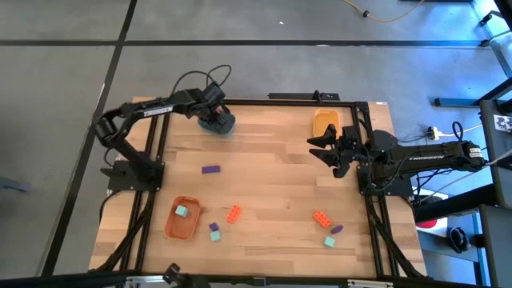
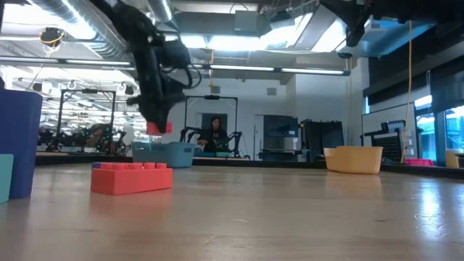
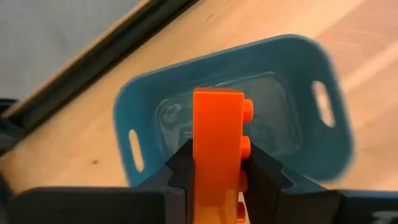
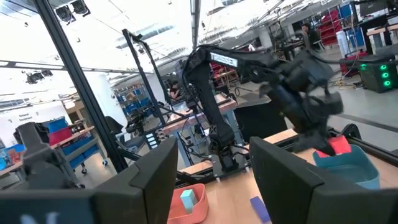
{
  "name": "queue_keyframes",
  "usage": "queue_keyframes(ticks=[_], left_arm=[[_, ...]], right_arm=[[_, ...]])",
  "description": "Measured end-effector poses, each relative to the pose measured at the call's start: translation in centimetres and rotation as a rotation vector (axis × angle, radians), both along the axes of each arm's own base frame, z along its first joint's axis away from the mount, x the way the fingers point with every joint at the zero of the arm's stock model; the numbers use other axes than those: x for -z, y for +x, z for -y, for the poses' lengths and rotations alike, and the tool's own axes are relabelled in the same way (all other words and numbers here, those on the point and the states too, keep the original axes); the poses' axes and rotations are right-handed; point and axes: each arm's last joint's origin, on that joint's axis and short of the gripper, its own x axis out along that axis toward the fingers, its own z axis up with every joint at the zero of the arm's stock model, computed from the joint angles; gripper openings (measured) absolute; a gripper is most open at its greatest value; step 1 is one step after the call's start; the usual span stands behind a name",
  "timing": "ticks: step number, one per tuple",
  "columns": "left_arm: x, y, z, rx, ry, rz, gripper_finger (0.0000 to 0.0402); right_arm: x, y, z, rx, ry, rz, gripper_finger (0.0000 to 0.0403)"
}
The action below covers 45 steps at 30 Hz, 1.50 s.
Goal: Sort & place blocks by color
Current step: Put the top orange game piece into the blue bin, then put the top blue block into the yellow bin
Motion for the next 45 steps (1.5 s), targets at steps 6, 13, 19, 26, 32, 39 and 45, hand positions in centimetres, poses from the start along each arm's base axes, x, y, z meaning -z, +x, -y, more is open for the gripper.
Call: queue_keyframes(ticks=[6, 13, 19, 26, 32, 39, 45], left_arm=[[2.5, 0.4, -1.2, -0.047, -0.049, -0.024, 0.0084], [4.5, 0.9, -1.7, -0.058, -0.065, -0.078, 0.0086], [4.9, 0.9, -1.8, -0.079, -0.035, -0.118, 0.0090], [4.9, 0.7, -2.0, -0.121, -0.021, -0.116, 0.0119], [4.9, 0.7, -2.1, -0.125, -0.020, -0.114, 0.0155], [3.5, 1.3, -2.6, -0.110, 0.003, -0.092, 0.0194], [-2.1, 2.2, -3.3, -0.068, 0.120, 0.022, 0.0214]], right_arm=[[0.0, 0.0, 0.0, -0.005, 0.023, 0.001, 0.0203], [0.0, 0.0, 0.0, -0.005, 0.023, 0.001, 0.0203], [0.0, 0.0, 0.0, -0.005, 0.023, 0.001, 0.0203], [0.0, 0.0, 0.0, -0.005, 0.023, 0.001, 0.0203], [0.0, 0.0, 0.0, -0.005, 0.023, 0.001, 0.0203], [0.0, 0.0, 0.0, -0.005, 0.023, 0.001, 0.0203], [0.0, 0.0, 0.0, -0.005, 0.023, 0.001, 0.0203]])
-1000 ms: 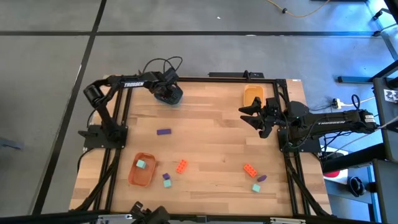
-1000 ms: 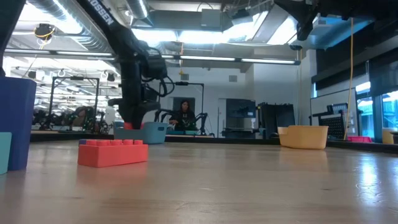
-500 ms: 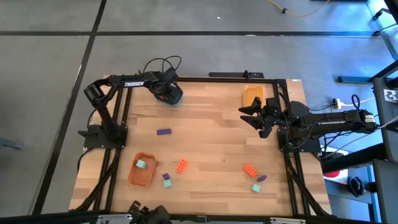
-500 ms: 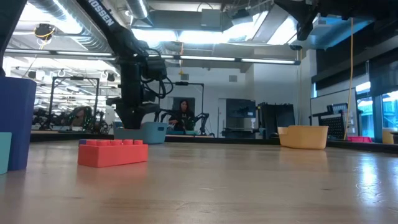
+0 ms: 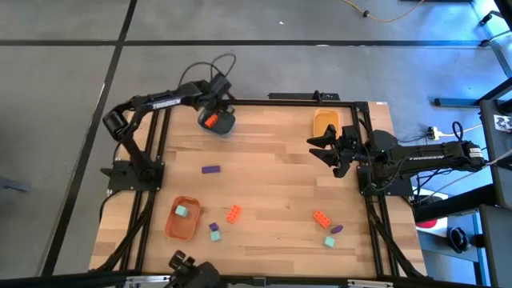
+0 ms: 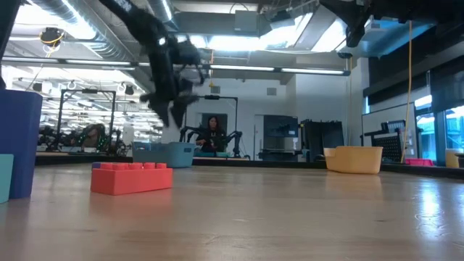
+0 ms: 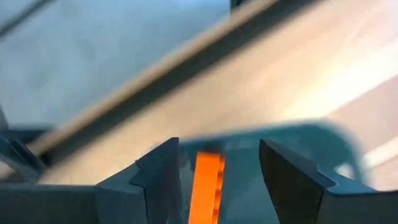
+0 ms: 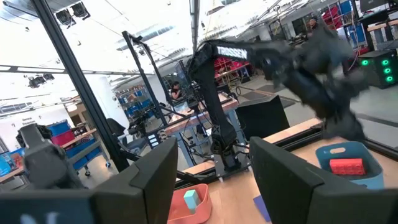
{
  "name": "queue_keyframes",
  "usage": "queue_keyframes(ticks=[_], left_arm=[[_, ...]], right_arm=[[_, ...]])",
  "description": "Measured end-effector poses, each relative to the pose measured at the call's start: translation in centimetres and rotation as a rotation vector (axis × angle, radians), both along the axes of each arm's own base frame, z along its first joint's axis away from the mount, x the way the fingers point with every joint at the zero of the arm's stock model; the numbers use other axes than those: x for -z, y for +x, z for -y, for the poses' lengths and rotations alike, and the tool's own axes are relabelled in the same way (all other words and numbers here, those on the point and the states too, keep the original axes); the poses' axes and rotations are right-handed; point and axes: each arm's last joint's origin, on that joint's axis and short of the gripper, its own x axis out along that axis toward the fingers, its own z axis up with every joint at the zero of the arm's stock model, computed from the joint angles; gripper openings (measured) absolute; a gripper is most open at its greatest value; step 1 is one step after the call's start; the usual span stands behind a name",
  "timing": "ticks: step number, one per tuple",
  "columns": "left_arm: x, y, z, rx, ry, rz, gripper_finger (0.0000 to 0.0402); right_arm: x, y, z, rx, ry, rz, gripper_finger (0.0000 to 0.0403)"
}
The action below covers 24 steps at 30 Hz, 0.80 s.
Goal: Sort & place blocks by color
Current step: Put the top blue block into the yellow bin
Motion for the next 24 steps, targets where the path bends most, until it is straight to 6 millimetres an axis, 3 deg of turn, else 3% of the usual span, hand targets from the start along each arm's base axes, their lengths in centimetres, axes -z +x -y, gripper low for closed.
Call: queue_keyframes(ticks=[3, 6, 12, 15, 20, 24], left_arm=[[-3.6, 0.1, 0.4, 0.037, 0.059, 0.069, 0.0216], [-7.0, 0.0, 2.0, 0.101, 0.094, 0.192, 0.0216], [-11.2, -0.5, 8.9, 0.310, 0.188, 0.470, 0.0214], [-11.5, -0.9, 13.4, 0.410, 0.236, 0.657, 0.0213], [-10.1, -2.2, 20.1, 0.543, 0.282, 0.953, 0.0213], [-8.4, -3.6, 23.3, 0.612, 0.287, 1.079, 0.0213]], right_arm=[[0.0, 0.0, 0.0, 0.000, 0.000, 0.000, 0.0203], [0.0, 0.0, 0.0, 0.000, -0.001, 0.000, 0.0203], [0.0, 0.0, 0.0, 0.000, -0.002, 0.000, 0.0203], [0.0, 0.0, 0.0, 0.000, -0.003, 0.000, 0.0203], [0.0, 0.0, 0.0, 0.002, -0.010, -0.001, 0.0203], [0.0, 0.0, 0.0, 0.009, -0.049, -0.002, 0.0203]])
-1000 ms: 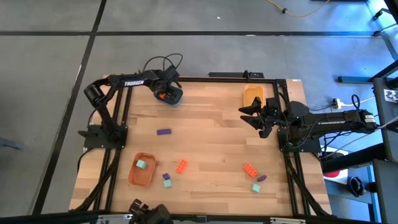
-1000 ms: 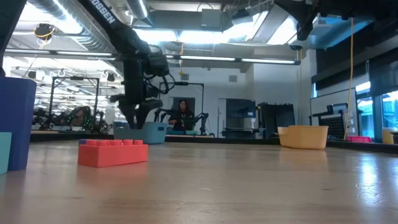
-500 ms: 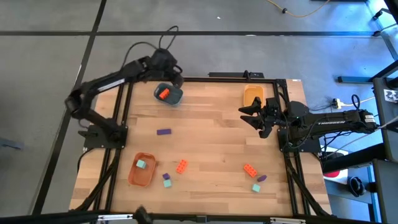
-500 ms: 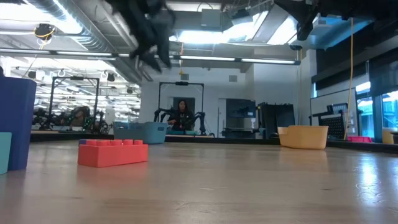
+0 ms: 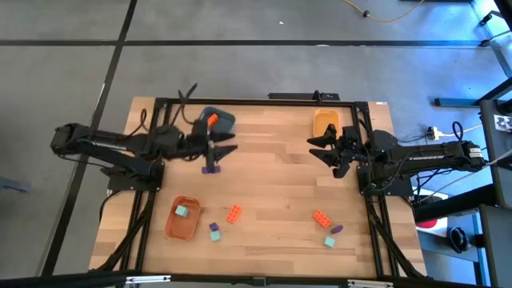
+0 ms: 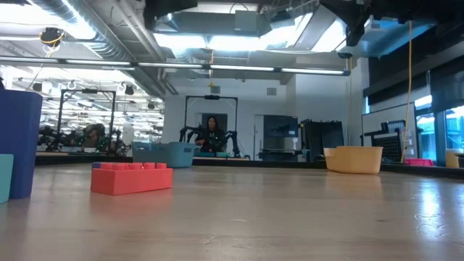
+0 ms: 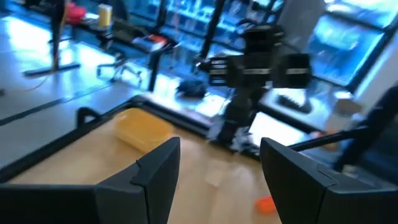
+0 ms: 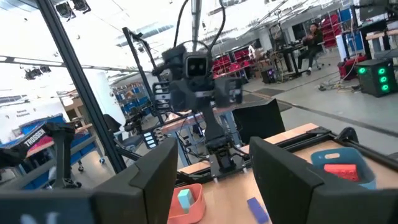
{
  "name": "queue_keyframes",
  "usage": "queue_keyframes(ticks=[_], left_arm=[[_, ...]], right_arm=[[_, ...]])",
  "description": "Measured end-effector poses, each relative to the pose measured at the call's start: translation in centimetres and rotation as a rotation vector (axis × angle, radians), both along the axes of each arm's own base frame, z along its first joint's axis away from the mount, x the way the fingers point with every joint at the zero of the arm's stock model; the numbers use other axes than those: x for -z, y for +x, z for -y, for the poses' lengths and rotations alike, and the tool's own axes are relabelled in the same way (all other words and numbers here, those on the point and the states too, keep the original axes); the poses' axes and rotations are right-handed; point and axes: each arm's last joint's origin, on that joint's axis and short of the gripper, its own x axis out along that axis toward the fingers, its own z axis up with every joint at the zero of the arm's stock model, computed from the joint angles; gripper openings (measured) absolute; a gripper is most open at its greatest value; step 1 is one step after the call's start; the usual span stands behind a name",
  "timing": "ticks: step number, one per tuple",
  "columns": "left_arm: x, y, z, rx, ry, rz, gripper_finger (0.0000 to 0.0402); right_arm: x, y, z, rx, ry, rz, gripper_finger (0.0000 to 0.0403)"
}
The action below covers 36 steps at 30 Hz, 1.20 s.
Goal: Sort & place blocks by color
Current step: Put the top blue block into the yellow bin
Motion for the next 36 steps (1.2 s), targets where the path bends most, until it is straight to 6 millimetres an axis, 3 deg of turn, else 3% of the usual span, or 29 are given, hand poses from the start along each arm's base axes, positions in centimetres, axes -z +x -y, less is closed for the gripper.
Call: queue_keyframes(ticks=[6, 36], left_arm=[[0.89, -0.77, 1.33, 0.056, 0.002, 0.007, 0.0213], [0.95, -0.77, 1.38, 0.061, 0.026, 0.000, 0.0213]], right_arm=[[0.00, 0.00, 0.01, 0.002, -0.007, 0.000, 0.0203], [-0.01, 0.00, 0.00, 0.002, -0.007, 0.001, 0.0203]])
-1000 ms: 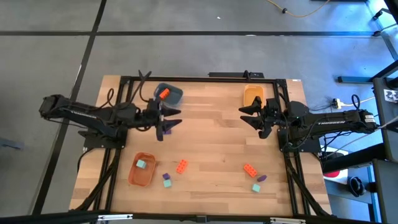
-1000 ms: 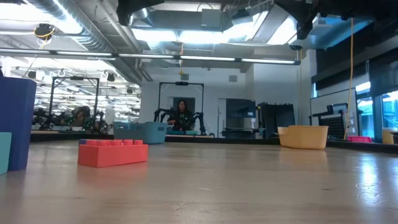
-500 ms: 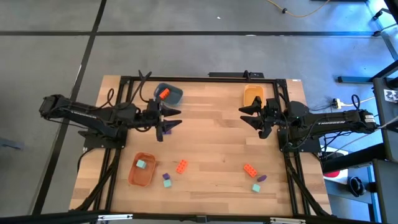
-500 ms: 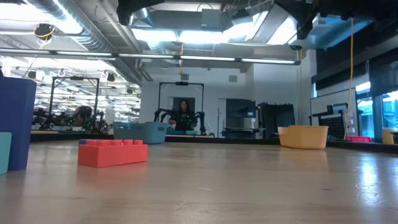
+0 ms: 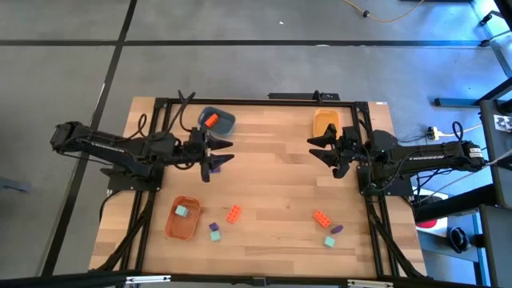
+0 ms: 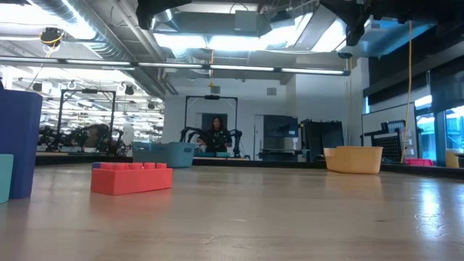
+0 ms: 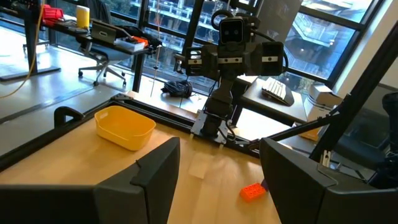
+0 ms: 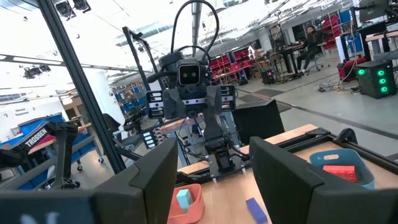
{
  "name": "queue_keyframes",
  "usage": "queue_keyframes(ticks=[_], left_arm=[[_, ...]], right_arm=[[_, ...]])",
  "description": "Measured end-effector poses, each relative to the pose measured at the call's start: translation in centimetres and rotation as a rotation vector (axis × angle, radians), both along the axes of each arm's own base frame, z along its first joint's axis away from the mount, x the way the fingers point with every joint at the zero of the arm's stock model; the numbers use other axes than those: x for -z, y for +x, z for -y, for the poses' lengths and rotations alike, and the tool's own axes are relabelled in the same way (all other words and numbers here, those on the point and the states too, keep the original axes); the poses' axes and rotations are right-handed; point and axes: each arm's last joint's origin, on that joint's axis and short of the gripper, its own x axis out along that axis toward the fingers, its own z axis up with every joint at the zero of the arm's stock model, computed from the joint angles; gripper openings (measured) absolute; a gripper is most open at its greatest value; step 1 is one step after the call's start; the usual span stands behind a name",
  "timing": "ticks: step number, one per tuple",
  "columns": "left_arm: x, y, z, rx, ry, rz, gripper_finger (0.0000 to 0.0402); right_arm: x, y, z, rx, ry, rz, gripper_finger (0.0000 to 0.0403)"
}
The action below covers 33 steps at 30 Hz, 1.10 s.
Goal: Sort & place blocks by color
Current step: Put the top blue block into the yellow bin
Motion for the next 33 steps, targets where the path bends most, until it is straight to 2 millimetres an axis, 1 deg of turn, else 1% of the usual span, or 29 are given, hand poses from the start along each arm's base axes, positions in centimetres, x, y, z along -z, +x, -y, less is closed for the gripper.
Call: queue_keyframes(ticks=[6, 11, 12, 17, 20, 24, 33], left_arm=[[0.0, 0.0, 0.2, 0.073, -0.063, 0.008, 0.0213], [0.5, -0.2, 0.3, 0.106, -0.063, -0.056, 0.0213], [0.8, -0.2, 0.3, 0.107, -0.061, -0.093, 0.0213], [2.2, -0.4, -0.2, 0.073, -0.052, -0.425, 0.0213], [3.6, -0.7, -0.6, 0.041, -0.018, -0.576, 0.0213], [4.3, -0.8, -0.8, 0.022, 0.015, -0.661, 0.0213], [4.7, -1.2, -0.8, 0.030, 0.019, -0.722, 0.0213]], right_arm=[[0.0, 0.0, 0.0, 0.000, 0.000, 0.000, 0.0203], [0.0, 0.0, 0.0, 0.000, 0.001, 0.000, 0.0203], [0.0, 0.0, 0.0, -0.001, 0.004, 0.000, 0.0203], [0.0, 0.0, 0.0, -0.001, 0.004, 0.000, 0.0203], [0.0, 0.0, 0.0, 0.000, 0.000, -0.001, 0.0203], [0.1, 0.0, 0.0, -0.001, 0.004, -0.013, 0.0203], [0.2, 0.0, 0.0, 0.000, 0.003, -0.020, 0.0203]])
